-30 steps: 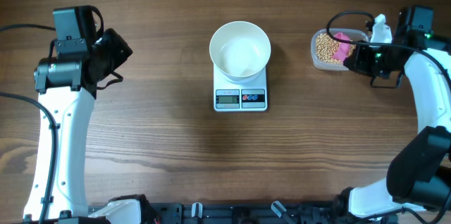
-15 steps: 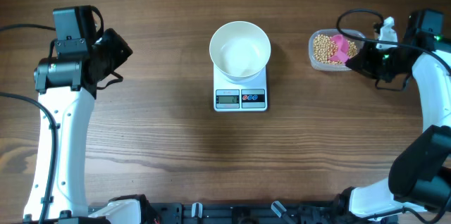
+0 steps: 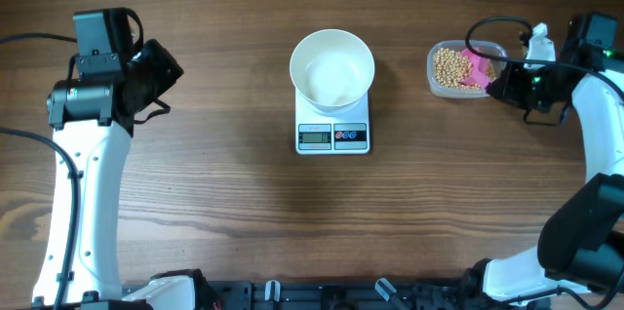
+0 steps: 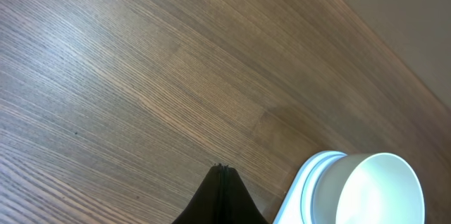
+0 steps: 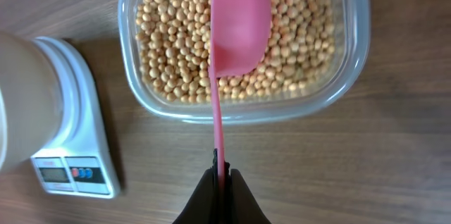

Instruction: Scoop item into bowl and weigh 150g on scale

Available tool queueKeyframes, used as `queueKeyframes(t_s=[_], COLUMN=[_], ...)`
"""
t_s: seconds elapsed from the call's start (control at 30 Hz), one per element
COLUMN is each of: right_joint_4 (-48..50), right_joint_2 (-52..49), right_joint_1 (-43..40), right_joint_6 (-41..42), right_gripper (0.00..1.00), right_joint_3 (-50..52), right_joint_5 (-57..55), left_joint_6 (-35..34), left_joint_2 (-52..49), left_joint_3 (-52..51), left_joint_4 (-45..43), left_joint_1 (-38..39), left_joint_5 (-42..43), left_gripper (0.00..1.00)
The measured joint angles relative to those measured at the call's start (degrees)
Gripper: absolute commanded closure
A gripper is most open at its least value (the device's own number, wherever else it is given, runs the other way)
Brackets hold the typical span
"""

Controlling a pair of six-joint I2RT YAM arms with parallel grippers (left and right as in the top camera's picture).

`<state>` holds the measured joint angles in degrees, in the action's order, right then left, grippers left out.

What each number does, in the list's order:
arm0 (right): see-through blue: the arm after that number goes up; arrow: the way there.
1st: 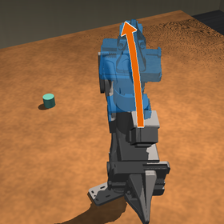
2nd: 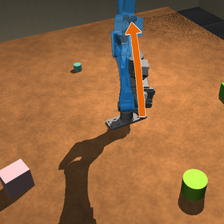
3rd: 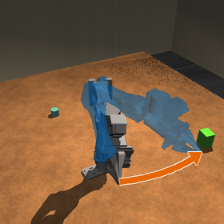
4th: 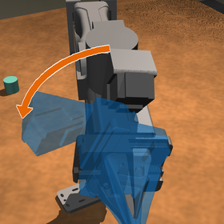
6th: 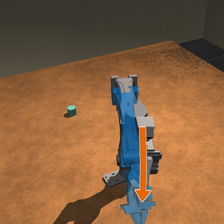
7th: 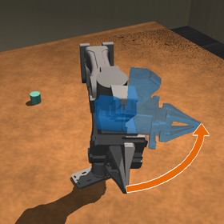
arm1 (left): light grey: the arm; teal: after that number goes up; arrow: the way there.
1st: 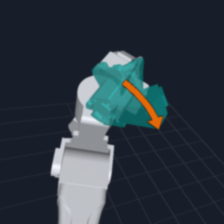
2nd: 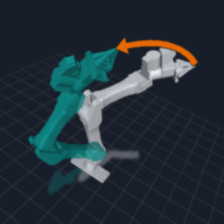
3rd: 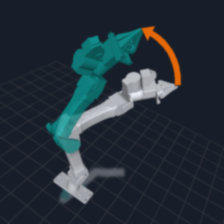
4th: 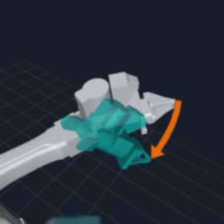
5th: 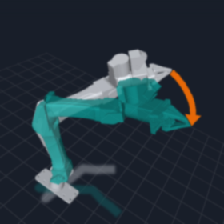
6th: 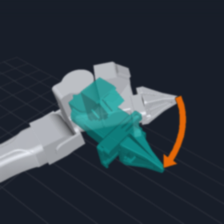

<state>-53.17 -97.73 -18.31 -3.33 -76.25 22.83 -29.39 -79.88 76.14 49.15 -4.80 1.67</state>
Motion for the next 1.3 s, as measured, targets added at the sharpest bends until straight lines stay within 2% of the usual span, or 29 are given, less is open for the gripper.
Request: queueKeyframes(t_s=[0.3, 0.57, 1.3], right_joint_4=[1.11, 0.55, -0.42], right_joint_2=[0.00, 0.00, -2.01], right_joint_1=[3.78, 8.74, 1.36], right_joint_6=[-4.07, -3.08, 1.81], right_gripper=[0.96, 0.96, 0.96], right_joint_3=[0.00, 0.00, 0.04], right_joint_5=[-4.31, -5.35, 9.38], left_joint_6=[0.00, 0.00, 0.00], left_joint_2=[0.00, 0.00, 0.00], left_joint_3=[0.00, 0.00, 0.00], left_joint_4=[0.00, 0.00, 0.83], left_joint_1=[0.00, 0.00, 0.00], left_joint_5=[0.00, 0.00, 0.00], left_gripper=[0.96, 0.96, 0.96])
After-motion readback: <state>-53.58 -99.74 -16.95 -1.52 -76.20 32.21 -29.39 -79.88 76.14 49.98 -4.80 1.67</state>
